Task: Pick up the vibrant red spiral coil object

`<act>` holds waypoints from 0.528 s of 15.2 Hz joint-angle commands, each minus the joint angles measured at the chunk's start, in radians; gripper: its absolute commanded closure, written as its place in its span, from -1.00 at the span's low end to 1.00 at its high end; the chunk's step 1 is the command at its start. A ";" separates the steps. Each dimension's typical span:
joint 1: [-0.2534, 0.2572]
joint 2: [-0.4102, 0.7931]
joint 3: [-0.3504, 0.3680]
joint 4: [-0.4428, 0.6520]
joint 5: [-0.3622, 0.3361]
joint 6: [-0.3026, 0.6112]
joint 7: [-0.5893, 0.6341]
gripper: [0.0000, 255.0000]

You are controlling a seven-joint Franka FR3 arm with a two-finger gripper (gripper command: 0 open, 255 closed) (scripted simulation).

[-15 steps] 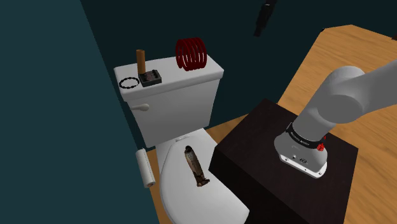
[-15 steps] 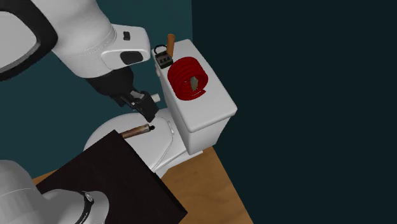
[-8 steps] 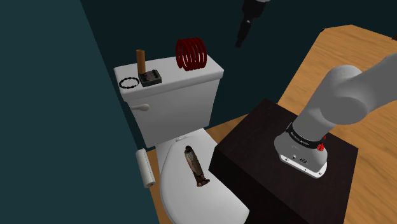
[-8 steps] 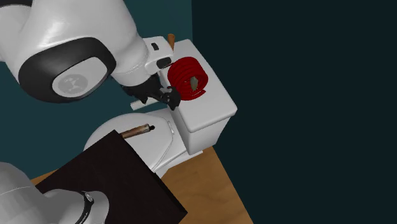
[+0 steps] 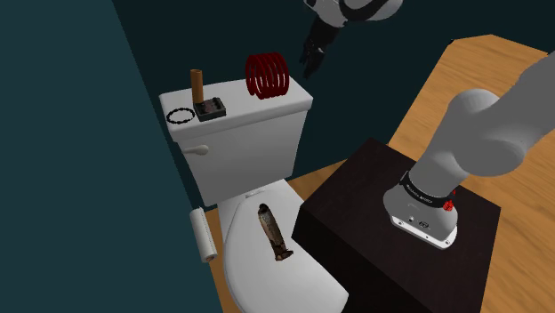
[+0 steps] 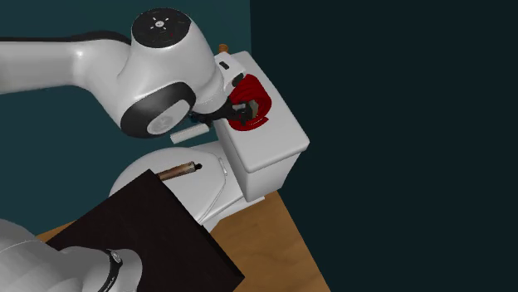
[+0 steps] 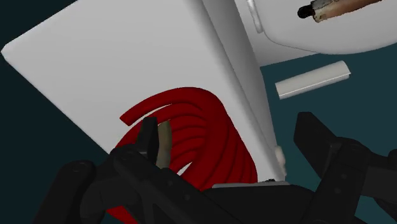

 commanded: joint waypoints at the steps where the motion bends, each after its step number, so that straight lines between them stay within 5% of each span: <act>1: 0.059 0.073 -0.038 0.020 0.065 0.080 -0.108 -1.00; 3: 0.105 0.122 -0.065 0.036 0.127 0.128 -0.195 -1.00; 8: 0.123 0.166 -0.082 0.006 0.171 0.198 -0.237 -1.00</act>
